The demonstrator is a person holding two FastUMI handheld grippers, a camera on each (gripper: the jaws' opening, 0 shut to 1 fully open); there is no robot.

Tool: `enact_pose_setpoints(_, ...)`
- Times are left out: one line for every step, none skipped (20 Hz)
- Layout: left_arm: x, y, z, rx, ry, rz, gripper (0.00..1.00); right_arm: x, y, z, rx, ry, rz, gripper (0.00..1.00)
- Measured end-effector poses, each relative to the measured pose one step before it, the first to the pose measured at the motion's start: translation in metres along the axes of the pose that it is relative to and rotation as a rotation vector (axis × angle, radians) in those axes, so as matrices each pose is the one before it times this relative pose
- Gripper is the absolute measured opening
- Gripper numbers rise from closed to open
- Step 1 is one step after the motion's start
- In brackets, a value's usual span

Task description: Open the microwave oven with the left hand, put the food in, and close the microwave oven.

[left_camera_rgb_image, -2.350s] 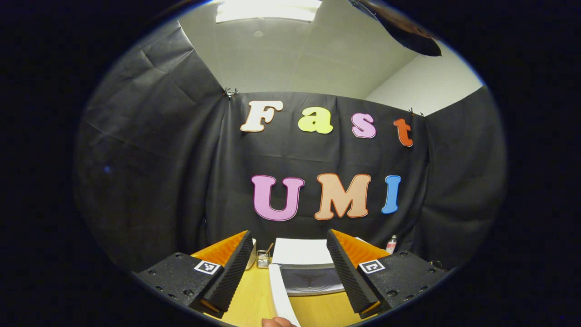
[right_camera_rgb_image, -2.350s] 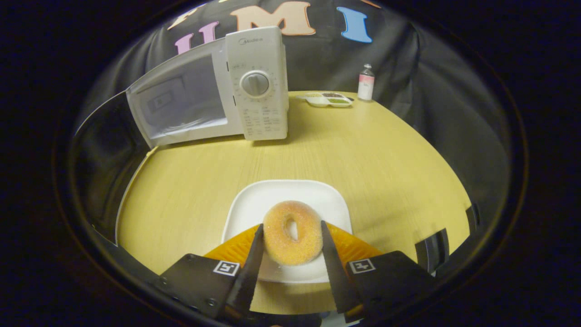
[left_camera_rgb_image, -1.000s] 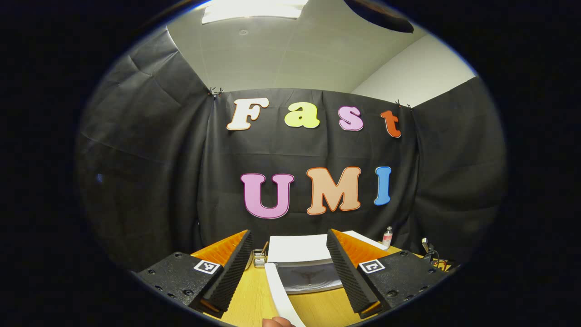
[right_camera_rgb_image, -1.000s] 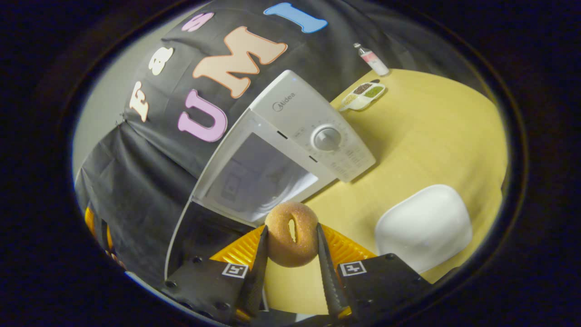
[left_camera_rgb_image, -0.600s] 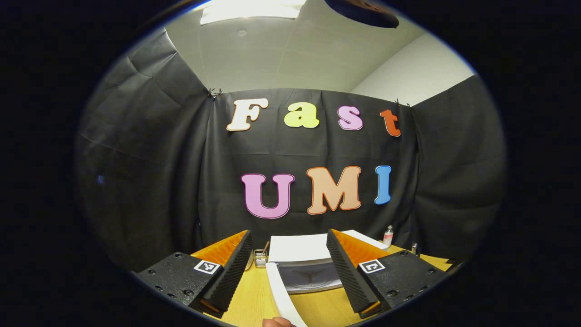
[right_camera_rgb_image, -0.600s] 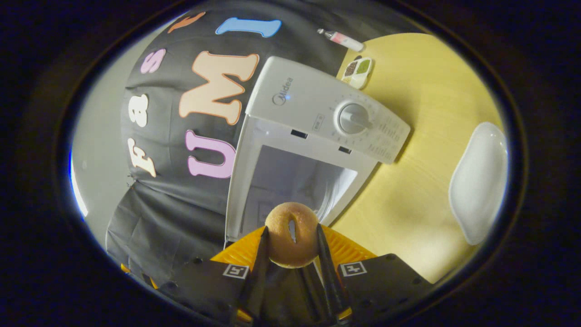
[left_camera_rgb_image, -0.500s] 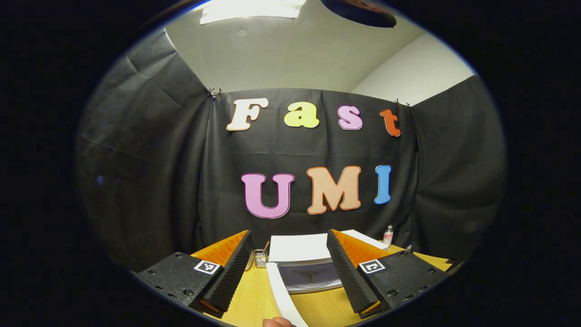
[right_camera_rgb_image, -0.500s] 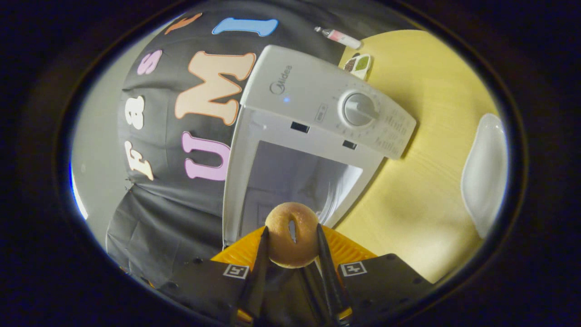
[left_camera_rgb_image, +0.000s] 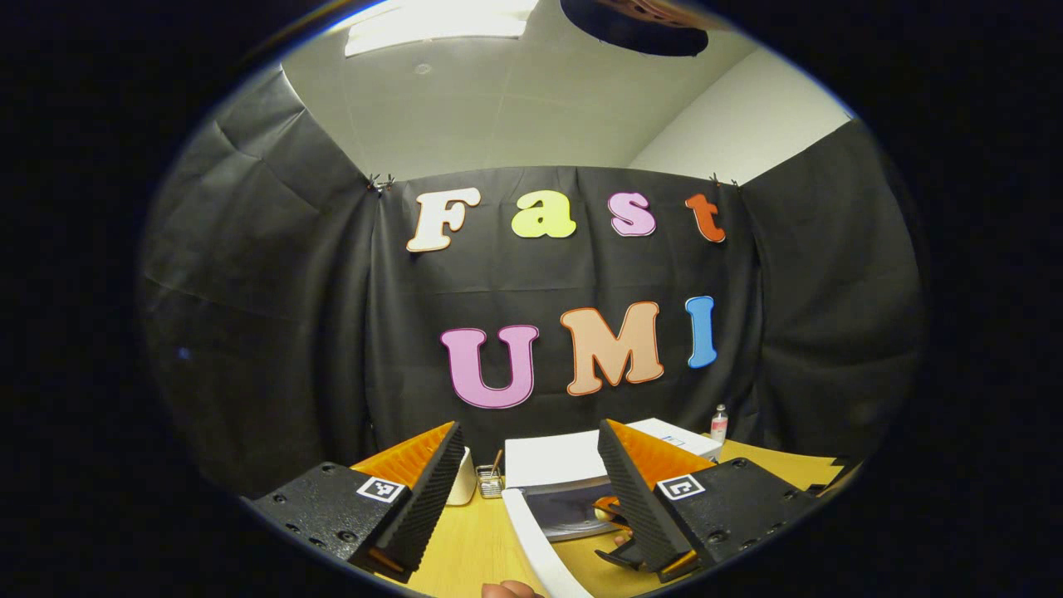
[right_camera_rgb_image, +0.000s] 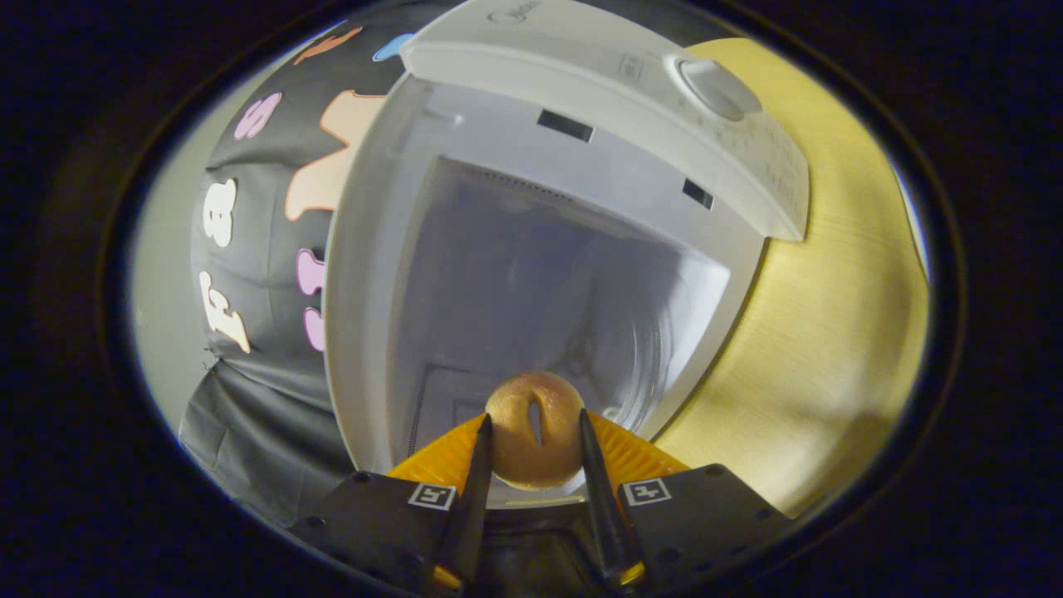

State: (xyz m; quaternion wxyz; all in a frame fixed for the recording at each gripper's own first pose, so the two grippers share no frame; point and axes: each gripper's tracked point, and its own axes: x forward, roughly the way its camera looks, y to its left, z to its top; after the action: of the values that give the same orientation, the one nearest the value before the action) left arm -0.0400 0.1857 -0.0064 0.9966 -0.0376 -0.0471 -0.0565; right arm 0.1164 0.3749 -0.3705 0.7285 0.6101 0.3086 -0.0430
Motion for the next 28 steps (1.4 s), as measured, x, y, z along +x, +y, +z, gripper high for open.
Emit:
enact_pose_setpoints(0.00155,0.0038,-0.00197,0.01049,0.00484,0.0011,0.95,0.00538,0.00125,0.00254,0.00349,-0.02098,-0.00227,0.51)
enact_pose_setpoints(0.00098,0.00433,-0.00412,0.01721,0.01185,0.00268,0.94,0.00483,0.00253,-0.00058,-0.00852,-0.01542,-0.00047,0.51)
enact_pose_setpoints(0.00169,0.00697,-0.00337,0.02013,0.00933,0.00797,0.95,0.00527,0.00211,0.00025,-0.01282,-0.01532,0.00244,0.51)
enact_pose_setpoints(-0.0001,0.00369,-0.00048,0.01001,0.00414,0.0043,0.93,0.00437,-0.00075,0.00086,-0.00958,-0.01189,-0.00296,0.51)
enact_pose_setpoints(0.00069,0.00239,-0.00004,0.00514,0.00256,0.00495,0.96,0.0048,-0.00149,-0.00013,0.00121,-0.00819,-0.00679,0.51)
enact_pose_setpoints(0.00021,0.00194,-0.0012,0.00078,0.0041,0.00361,0.96,0.00417,-0.00184,0.00005,-0.00223,-0.0112,-0.01188,0.51)
enact_pose_setpoints(0.00057,0.00036,-0.00152,-0.00325,0.00604,0.00371,0.96,0.00403,-0.00254,0.00104,-0.0123,-0.01301,-0.00724,0.51)
enact_pose_setpoints(0.00016,0.00094,-0.00216,-0.00684,0.00486,0.00647,0.96,0.00445,-0.00389,-0.00126,-0.02198,-0.00857,-0.00938,0.51)
enact_pose_setpoints(-0.00033,0.001,-0.00068,-0.01041,0.00049,0.00785,0.96,0.00338,-0.00176,-0.00048,-0.02445,-0.00241,-0.00502,0.51)
enact_pose_setpoints(-0.00022,-0.00059,-0.00037,-0.01241,0.0026,0.00304,0.96,0.00233,-0.0016,0.00208,-0.02357,-0.00986,-0.00503,0.58)
enact_pose_setpoints(-0.00031,-0.00051,-0.00237,-0.00579,0.00526,0.00298,0.96,0.00324,-0.00286,0.00218,-0.02303,-0.01099,-0.00876,0.51)
enact_pose_setpoints(0.00066,0.00012,-0.00131,-0.00171,0.00421,0.00124,0.96,0.00214,-0.00039,0.00008,-0.01405,-0.00128,-0.00421,0.51)
enact_pose_setpoints(0.00063,0.00123,-0.00043,-0.0001,0.00244,0.00486,0.96,0.00289,-0.00323,-0.00212,-0.01044,0.00442,-0.00895,0.51)
enact_pose_setpoints(0.00066,0.00225,-0.00118,-0.00155,0.00117,0.00487,1.0,0.00274,-0.00489,-0.00428,-0.00445,0.00986,-0.01197,0.51)
enact_pose_setpoints(-0.00046,0.00151,-0.00054,-0.0022,0.00236,0.00528,0.96,-0.00079,0.00098,-0.00063,0.01314,0.00837,0.00812,0.51)
enact_pose_setpoints(0.00051,0.00092,-0.00089,-0.00029,0.00185,0.00498,0.96,0.00136,0.00172,-0.00035,0.00182,-0.0016,-0.00404,0.51)
enact_pose_setpoints(0.0001,0.00128,-0.00049,-0.00105,-0.00074,0.0052,1.0,0.00054,0.0019,0.00489,0.00176,-0.00445,0.00563,0.51)
enact_pose_setpoints(-0.00008,0.00069,0.00035,-0.0038,-0.00079,0.00336,0.96,0.00031,0.00053,-0.00276,-0.01116,-0.00012,-0.00763,0.56)
enact_pose_setpoints(0.00039,-0.00022,-0.00053,-0.00465,-0.00062,0.00216,1.0,0.00046,0.00215,0.00163,-0.01778,-0.00622,0.00082,0.6)
enact_pose_setpoints(0.00084,-0.0005,0.00005,-0.00326,-0.00129,0.00282,1.0,-0.00001,-0.00054,-0.00074,-0.02033,0.00192,-0.00722,0.61)
enact_pose_setpoints(0.00029,0.00005,-0.0028,-0.0005,0.00404,0.00284,0.96,0.00099,0.00126,0.00053,-0.00979,0.00077,0.00082,0.62)
enact_pose_setpoints(0.00092,0.00083,-0.00254,0.00034,0.00628,0.00493,1.0,0.00145,-0.00129,0.00049,-0.00661,0.0029,-0.00997,0.62)
enact_pose_setpoints(0.00049,0.00051,-0.00223,-0.00548,0.0038,0.00317,0.96,-0.00007,-0.00099,0.00103,0.00343,0.00499,-0.00448,0.76)
enact_pose_setpoints(0.00002,-0.00032,-0.00019,-0.00806,0.0023,0.00197,0.96,0.00053,0.00037,0.00067,0.01029,0.00454,-0.00305,0.68)
enact_pose_setpoints(0.00083,-0.00091,-0.00035,-0.00832,0.00001,0.00207,0.96,0.00082,-0.0004,-0.00003,-0.00288,-0.00864,-0.00946,0.78)
enact_pose_setpoints(-0.00054,0.00017,-0.00176,-0.00312,0.00415,0.00327,0.96,-0.00054,-0.00024,0.00654,-0.0041,-0.0084,0.00317,0.71)
enact_pose_setpoints(0.0003,0.00045,-0.00359,-0.00145,0.00632,0.00276,0.96,-0.00228,-0.00063,0.00194,-0.00491,-0.00668,-0.00463,0.72)
enact_pose_setpoints(0.00089,-0.00115,-0.00072,-0.00463,0.00208,0.00046,0.96,0.00003,-0.00043,0.00164,-0.00209,-0.00207,-0.00193,0.72)
